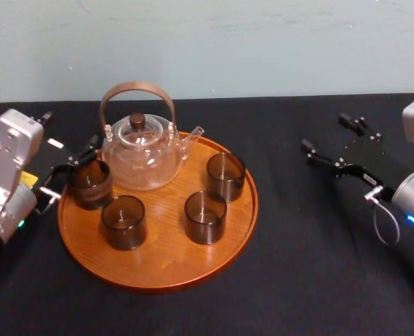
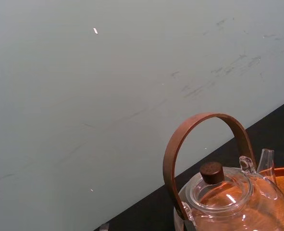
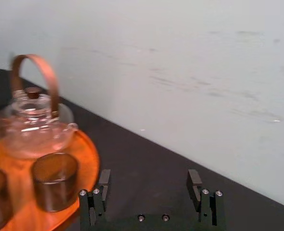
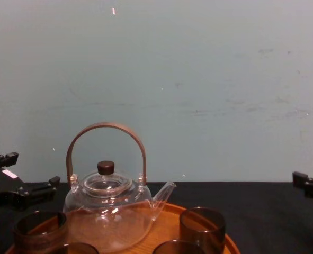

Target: Pick up the glass from the table and place it on the tray.

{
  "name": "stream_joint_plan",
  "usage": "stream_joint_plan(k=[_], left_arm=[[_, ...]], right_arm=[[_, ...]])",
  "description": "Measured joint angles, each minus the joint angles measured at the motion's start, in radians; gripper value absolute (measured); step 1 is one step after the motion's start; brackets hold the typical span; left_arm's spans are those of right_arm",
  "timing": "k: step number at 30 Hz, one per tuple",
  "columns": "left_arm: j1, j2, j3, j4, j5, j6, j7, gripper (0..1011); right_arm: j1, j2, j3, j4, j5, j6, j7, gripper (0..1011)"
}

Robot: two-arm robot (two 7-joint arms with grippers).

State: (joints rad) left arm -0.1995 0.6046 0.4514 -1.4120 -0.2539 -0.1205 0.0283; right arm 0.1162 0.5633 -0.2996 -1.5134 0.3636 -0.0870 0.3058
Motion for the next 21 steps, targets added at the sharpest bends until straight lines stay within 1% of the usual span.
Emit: stream_joint_plan(k=[5,9,15,21], left_arm=[[0.000,0.000,0.000,0.000,0.000,0.000,0.000,1001],[0.000,0.000,0.000,0.000,0.000,0.000,0.000,1001],[0.000,0.000,0.000,0.000,0.000,0.000,0.000,1001],[0.000,0.000,0.000,0.000,0.000,0.000,0.000,1001]], right_arm=[[-0.010,-0.040,0.013,0.030,-0.046,-0.035,-0.062,1002],[-0.010,-0.066,0.015,0.063,-0.072,-0.059,-0.082,1002],[-0.007,-0.099,0.017,0.119,-0.088,-0.079,-0.087,1003],[-0.004,-0.122,0.022,0.149,-0.101,-0.082,-0.088,1002]])
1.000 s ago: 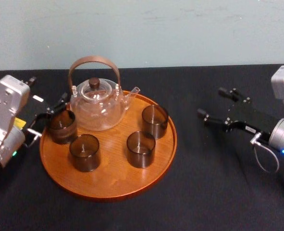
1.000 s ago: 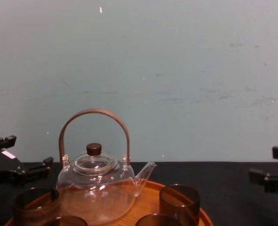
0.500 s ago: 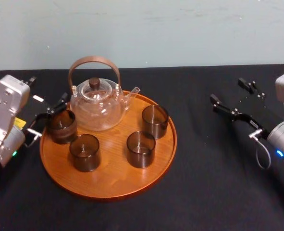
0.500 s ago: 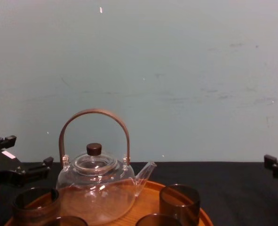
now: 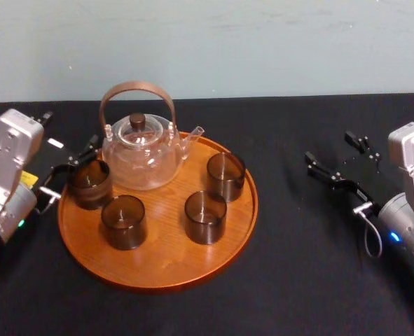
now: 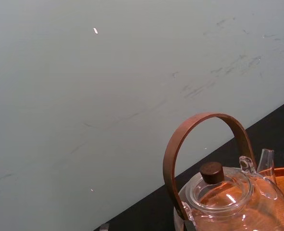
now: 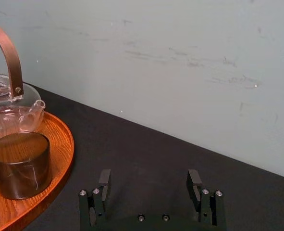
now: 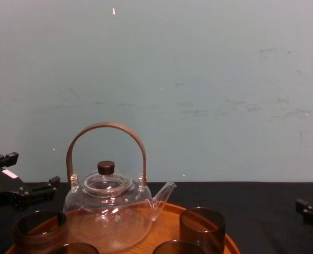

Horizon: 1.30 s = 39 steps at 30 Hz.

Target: Pick up the glass from the table and place it on the tray.

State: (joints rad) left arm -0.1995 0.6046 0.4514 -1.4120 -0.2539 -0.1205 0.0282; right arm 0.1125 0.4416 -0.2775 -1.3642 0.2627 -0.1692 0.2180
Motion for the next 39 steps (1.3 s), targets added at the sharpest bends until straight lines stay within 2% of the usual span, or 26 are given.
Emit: stream_joint_plan(k=[6,39], left_arm=[[0.000,0.000,0.000,0.000,0.000,0.000,0.000,1001],[0.000,0.000,0.000,0.000,0.000,0.000,0.000,1001]], right_arm=[[0.003,-0.016,0.007,0.016,-0.013,0.006,0.000,1002],[0.003,-0.011,0.004,0.012,-0.010,0.006,0.001,1002]])
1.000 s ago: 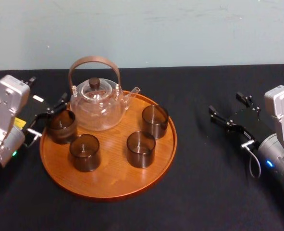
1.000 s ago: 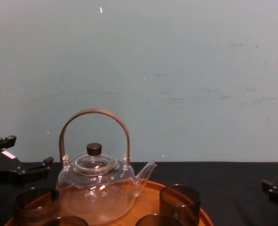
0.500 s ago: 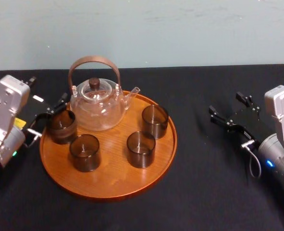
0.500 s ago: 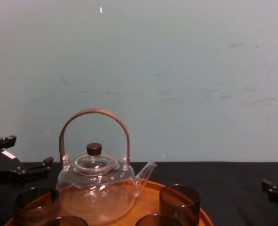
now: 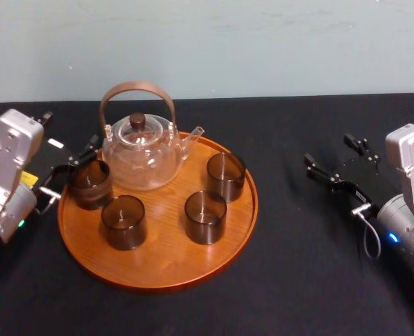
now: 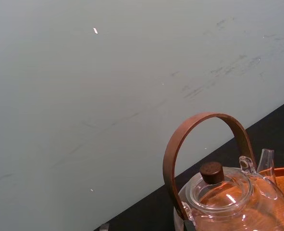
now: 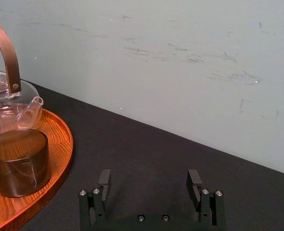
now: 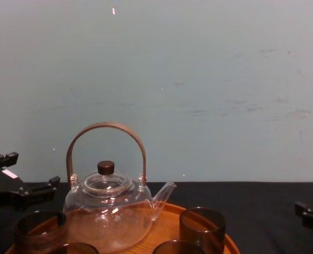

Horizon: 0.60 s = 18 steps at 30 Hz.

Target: Pick up the glass from the table and place it on the tray.

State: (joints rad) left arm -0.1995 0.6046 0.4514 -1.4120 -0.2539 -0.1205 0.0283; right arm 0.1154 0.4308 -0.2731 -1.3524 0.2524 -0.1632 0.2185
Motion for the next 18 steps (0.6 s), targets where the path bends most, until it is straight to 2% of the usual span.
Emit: stream_joint_plan(k=[18], left_arm=[[0.000,0.000,0.000,0.000,0.000,0.000,0.000,1001]], right_arm=[[0.000,0.000,0.000,0.000,0.001,0.000,0.000,1002]])
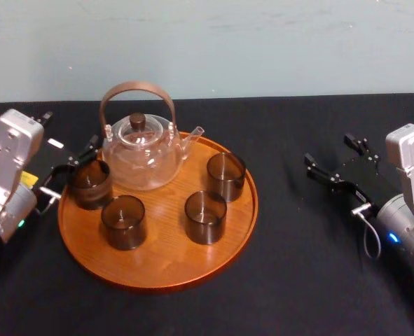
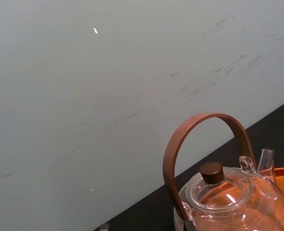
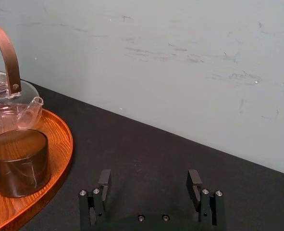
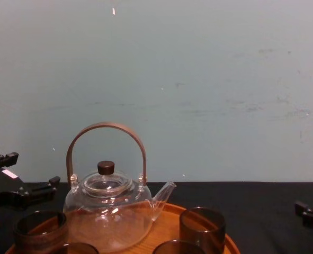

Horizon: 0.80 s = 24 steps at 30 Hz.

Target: Pick up the glass from the table and place it on the tray.

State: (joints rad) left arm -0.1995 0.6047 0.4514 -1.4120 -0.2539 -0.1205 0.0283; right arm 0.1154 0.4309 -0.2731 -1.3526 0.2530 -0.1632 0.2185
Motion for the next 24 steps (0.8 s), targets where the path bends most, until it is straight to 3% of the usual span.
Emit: stream_joint_plan(k=[24], left_arm=[[0.000,0.000,0.000,0.000,0.000,0.000,0.000,1001]], right_arm=[[0.000,0.000,0.000,0.000,0.000,0.000,0.000,1002]])
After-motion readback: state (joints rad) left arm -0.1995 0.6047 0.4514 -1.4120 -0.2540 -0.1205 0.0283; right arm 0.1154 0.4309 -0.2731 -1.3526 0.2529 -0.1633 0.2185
